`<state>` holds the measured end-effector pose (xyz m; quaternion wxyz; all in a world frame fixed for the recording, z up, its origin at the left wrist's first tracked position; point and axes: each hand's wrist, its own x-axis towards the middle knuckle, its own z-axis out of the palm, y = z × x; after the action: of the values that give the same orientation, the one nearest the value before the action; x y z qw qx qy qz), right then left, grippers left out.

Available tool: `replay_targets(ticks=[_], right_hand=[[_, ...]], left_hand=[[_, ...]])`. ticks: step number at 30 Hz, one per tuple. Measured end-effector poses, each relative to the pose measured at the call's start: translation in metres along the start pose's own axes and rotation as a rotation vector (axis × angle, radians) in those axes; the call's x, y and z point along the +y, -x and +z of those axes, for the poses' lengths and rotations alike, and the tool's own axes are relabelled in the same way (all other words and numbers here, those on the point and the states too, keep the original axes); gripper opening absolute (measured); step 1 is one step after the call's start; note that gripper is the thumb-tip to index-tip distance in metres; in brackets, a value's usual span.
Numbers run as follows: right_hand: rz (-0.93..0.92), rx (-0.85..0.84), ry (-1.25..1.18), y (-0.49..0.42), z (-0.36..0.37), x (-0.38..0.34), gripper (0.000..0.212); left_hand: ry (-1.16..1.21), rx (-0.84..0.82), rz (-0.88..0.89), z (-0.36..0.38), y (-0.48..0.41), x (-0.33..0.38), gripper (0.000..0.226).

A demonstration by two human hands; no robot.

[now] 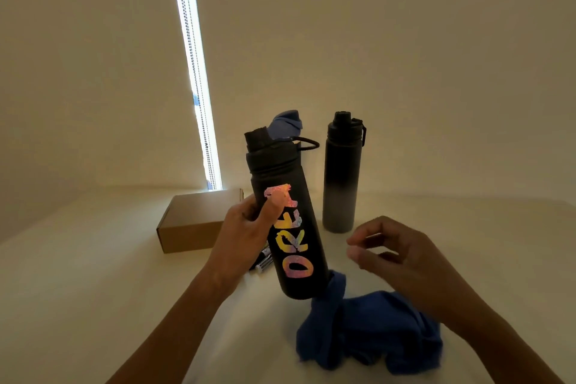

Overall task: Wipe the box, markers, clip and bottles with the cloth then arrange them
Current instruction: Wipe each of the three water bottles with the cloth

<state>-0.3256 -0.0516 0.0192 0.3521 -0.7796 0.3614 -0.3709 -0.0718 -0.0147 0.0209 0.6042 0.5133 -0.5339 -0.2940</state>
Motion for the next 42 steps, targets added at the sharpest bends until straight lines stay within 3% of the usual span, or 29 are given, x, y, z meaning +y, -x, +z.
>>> replay_targets(ticks=[4, 8, 14, 24, 26, 28, 32, 42], right_hand=[[0.049, -0.154, -0.012, 0.007, 0.027, -0.011, 0.071], [0.078, -0.098, 0.036, 0.007, 0.047, -0.009, 0.09], [0.061, 0.027, 0.05, 0.01, 0.051, -0.006, 0.079], [0.091, -0.041, 0.056, 0.011, 0.049, -0.007, 0.078], [0.076, -0.059, 0.049, 0.012, 0.047, -0.01, 0.076], [0.08, -0.108, 0.022, 0.014, 0.045, -0.014, 0.072], [0.055, -0.216, 0.022, 0.016, 0.046, -0.023, 0.068], [0.053, -0.179, -0.029, 0.017, 0.038, -0.023, 0.069]], left_hand=[[-0.047, -0.043, 0.025, 0.007, 0.003, -0.001, 0.055], [-0.117, -0.113, 0.066, 0.014, 0.006, -0.006, 0.057], [-0.138, -0.128, 0.094, 0.023, 0.012, 0.0, 0.037], [-0.004, -0.123, 0.095, 0.012, 0.01, 0.012, 0.074], [0.001, -0.143, 0.102, 0.006, 0.008, 0.014, 0.089], [0.022, -0.194, 0.101, -0.001, 0.006, 0.013, 0.089], [0.145, -0.224, -0.003, -0.009, 0.009, 0.009, 0.111], [0.174, -0.222, -0.021, -0.004, 0.005, 0.003, 0.09]])
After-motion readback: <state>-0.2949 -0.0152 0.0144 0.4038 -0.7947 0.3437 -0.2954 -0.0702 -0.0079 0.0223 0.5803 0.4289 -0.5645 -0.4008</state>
